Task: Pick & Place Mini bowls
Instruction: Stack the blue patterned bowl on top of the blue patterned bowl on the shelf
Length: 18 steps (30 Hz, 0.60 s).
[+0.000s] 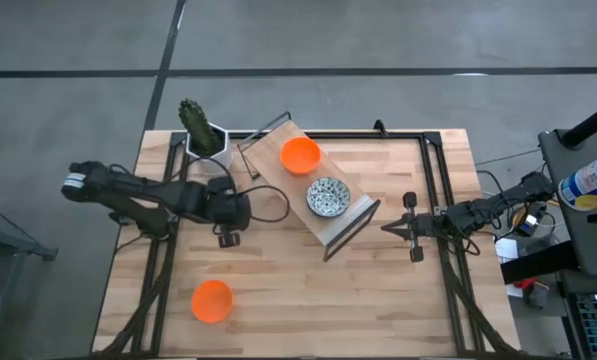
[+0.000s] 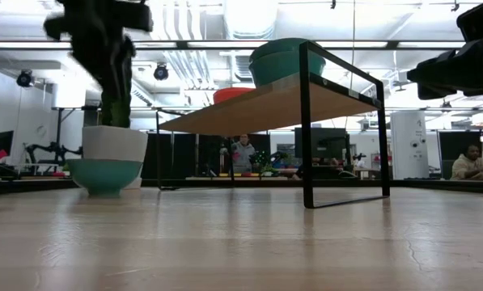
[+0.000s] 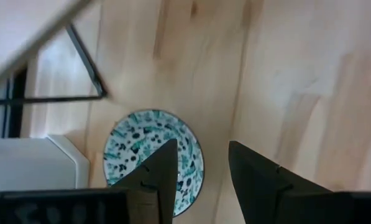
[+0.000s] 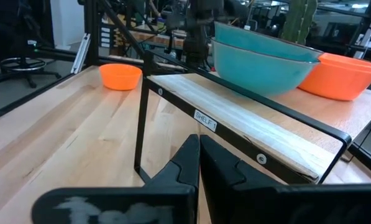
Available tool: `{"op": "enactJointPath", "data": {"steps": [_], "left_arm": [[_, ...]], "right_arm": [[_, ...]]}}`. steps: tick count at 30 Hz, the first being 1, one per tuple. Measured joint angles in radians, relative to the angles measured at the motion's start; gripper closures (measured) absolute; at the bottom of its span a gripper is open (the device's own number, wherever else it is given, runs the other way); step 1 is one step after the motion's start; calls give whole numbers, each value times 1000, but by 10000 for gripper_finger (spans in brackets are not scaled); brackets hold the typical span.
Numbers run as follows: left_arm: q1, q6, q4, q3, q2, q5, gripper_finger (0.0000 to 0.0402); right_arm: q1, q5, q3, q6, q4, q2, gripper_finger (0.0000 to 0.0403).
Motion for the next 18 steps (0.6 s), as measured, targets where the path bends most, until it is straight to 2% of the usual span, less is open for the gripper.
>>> {"op": "enactJointPath", "data": {"steps": [8, 18], "left_arm": [[16, -22, 109, -193, 4, -7, 264], [22, -29, 268, -321, 6, -4, 264]], "right_arm": [[0, 0, 0, 4, 0, 0, 394], [0, 0, 0, -2, 0, 0, 394]]}}
